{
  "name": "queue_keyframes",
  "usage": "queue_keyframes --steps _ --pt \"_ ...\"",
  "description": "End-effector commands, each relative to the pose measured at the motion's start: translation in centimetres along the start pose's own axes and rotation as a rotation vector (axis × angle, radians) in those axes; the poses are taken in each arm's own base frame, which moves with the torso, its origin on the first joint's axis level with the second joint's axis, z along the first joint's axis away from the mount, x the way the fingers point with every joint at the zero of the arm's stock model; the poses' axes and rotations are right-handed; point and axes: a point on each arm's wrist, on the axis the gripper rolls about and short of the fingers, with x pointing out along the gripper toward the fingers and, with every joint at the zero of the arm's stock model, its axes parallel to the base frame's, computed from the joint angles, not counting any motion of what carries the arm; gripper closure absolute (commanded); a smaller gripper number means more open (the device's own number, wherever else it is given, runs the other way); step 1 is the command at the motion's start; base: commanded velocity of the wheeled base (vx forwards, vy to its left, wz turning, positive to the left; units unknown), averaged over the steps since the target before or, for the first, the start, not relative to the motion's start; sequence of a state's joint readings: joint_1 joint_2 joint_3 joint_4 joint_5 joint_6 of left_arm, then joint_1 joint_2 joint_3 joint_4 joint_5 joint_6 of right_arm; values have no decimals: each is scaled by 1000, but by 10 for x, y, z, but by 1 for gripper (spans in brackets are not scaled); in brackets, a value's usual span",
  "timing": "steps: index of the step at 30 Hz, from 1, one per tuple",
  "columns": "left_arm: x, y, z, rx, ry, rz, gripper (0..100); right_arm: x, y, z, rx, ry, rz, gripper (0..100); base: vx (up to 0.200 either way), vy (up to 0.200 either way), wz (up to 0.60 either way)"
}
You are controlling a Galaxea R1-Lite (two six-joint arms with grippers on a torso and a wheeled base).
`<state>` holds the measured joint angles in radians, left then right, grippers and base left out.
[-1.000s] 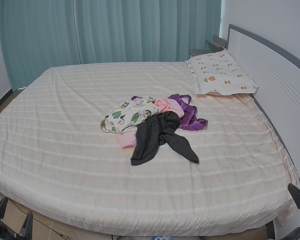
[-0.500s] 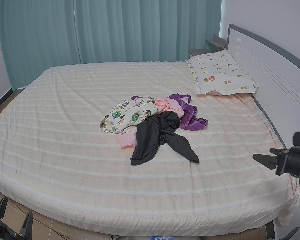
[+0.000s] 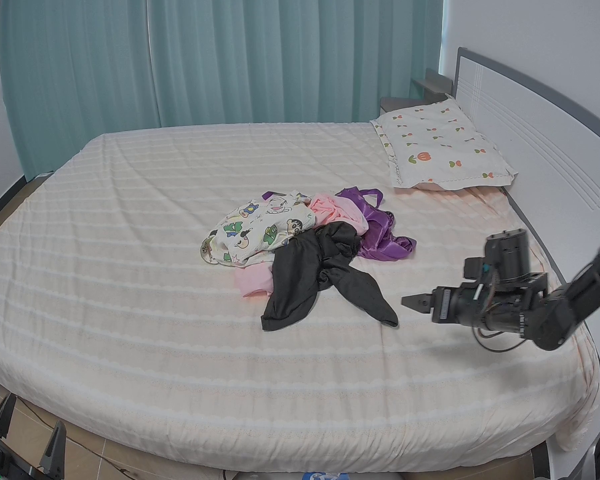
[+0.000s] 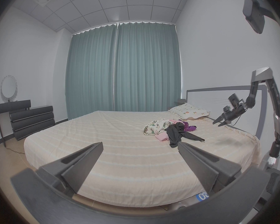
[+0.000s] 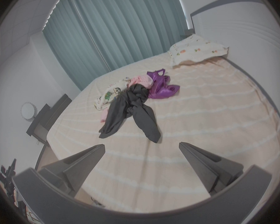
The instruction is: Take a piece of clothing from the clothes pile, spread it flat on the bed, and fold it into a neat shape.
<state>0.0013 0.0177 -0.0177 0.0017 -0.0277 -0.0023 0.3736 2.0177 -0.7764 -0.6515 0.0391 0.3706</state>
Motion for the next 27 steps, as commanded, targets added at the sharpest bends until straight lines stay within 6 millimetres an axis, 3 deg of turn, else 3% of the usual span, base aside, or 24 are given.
queue_keyframes --steps 1,15,22,23,27 --pt "0 0 -5 -1 0 0 0 99 10 -45 8 75 -22 0 0 0 0" --pt "0 0 -5 -1 0 0 0 149 -1 -29 29 -9 -59 0 0 0 0" --pt "0 0 -5 -1 0 0 0 155 -5 -29 34 -15 -66 0 0 0 0" --pt "0 0 -5 -1 0 0 0 156 -6 -29 36 -17 -65 100 0 0 0" --pt "0 0 -5 -1 0 0 0 158 -6 -28 51 -32 -60 100 0 0 0"
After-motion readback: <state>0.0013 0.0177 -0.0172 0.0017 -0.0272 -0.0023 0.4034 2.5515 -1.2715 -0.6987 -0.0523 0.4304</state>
